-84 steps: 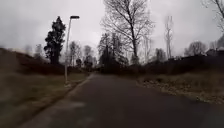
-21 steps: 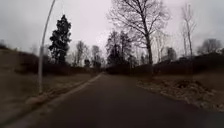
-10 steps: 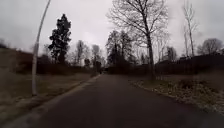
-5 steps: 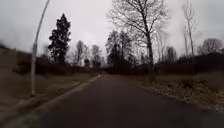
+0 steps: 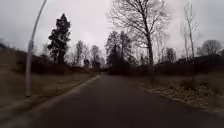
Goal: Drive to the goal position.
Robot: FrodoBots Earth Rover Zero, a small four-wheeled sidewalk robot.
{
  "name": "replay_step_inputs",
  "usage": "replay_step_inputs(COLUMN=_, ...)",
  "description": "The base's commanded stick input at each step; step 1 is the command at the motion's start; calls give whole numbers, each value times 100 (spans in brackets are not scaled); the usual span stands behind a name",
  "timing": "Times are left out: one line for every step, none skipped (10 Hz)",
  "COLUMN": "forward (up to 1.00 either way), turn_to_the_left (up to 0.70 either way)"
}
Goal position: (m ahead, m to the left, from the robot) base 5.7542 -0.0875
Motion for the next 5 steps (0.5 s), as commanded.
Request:
replay_step_inputs(forward=45, turn_to_the_left=0)
replay_step_inputs(forward=45, turn_to_the_left=0)
replay_step_inputs(forward=45, turn_to_the_left=0)
replay_step_inputs(forward=45, turn_to_the_left=22)
replay_step_inputs(forward=45, turn_to_the_left=27)
